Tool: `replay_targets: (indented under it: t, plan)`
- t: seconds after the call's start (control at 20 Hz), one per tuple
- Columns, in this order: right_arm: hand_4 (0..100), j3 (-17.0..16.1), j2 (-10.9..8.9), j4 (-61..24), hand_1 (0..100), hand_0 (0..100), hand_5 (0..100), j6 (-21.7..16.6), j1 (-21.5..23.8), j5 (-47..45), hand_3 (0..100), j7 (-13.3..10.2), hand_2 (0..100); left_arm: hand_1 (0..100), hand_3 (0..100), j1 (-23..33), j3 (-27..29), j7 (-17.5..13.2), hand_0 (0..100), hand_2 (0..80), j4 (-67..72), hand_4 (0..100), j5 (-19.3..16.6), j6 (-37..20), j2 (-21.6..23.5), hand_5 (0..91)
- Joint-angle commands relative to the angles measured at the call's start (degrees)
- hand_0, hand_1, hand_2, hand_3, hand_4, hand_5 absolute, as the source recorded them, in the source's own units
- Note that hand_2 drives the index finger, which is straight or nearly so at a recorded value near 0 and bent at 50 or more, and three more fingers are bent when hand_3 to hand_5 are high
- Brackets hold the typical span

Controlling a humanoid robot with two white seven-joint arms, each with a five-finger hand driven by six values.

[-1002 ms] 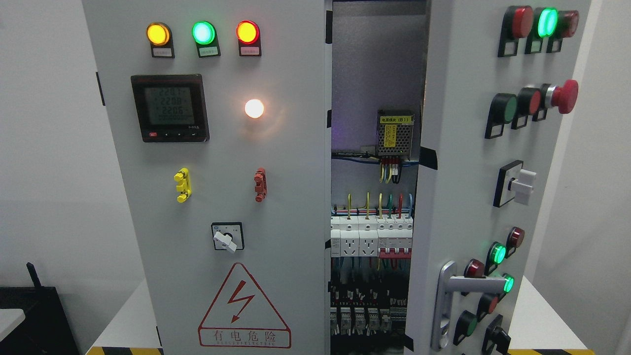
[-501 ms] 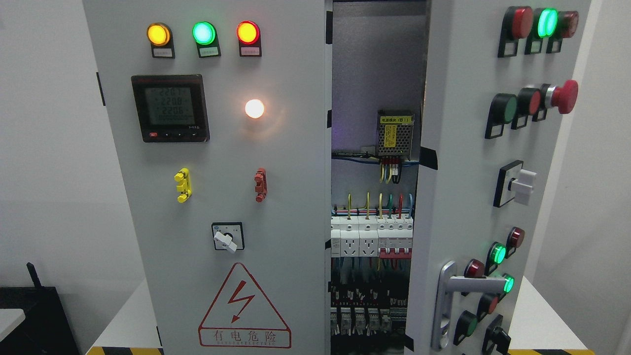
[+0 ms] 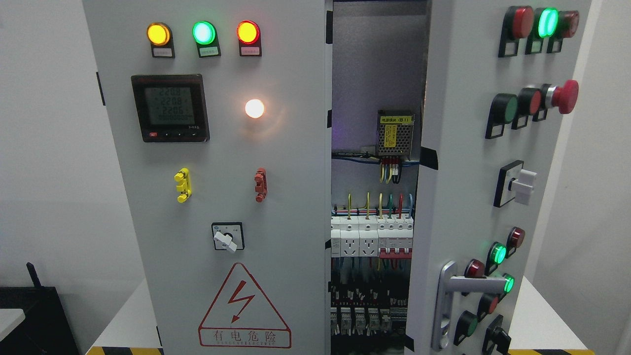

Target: Open door with both hands

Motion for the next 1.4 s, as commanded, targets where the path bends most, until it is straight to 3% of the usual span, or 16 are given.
replay_targets:
  t: [0.0,0.3,0.5,0.85,1.0,1.2,1.35]
  plan:
    - [0,-0.02,0.0,-0.04,0,11,0,-0.04,0.0,0.0,0,-0.05,0,0,0,1.28,11.89,-2.66,0,0.0,-17.68,3,11.93,-0.05,17.84,0.0]
    - [0,-0.02,0.09,-0.04,0,11,0,0.04,0.0,0.0,0,-0.05,0,0,0,1.36,16.02,-10.12,0,0.0,-18.2,3,19.22,-0.05,22.24,0.0]
    - [0,-0.02,0.0,0.04,0,11,0,-0.04,0.0,0.0,0,-0.05,0,0,0,1.36,18.83,-17.24,0,0.0,-18.2,3,22.83,0.47,24.96,0.0]
    - [0,-0.02,0.0,-0.05,0,11,0,0.04,0.0,0.0,0,-0.05,0,0,0,0.05,19.19,-23.23,0,0.0,-16.89,3,26.17,0.65,29.88,0.0]
    - [0,-0.02,0.0,-0.05,0,11,0,-0.04,0.0,-0.09,0,-0.05,0,0,0,-5.91,18.84,-23.59,0,0.0,-15.49,3,26.88,1.96,29.81,0.0]
    - [0,-0.02,0.0,-0.04,0,11,0,-0.04,0.0,0.0,0,-0.05,0,0,0,-16.81,18.05,-24.55,0,0.0,-10.65,3,27.06,11.7,29.46,0.0]
    - [0,-0.02,0.0,0.04,0,11,0,-0.04,0.0,0.0,0,-0.05,0,0,0,-18.59,16.21,-26.74,0,0.0,-9.24,3,26.88,13.92,29.54,0.0]
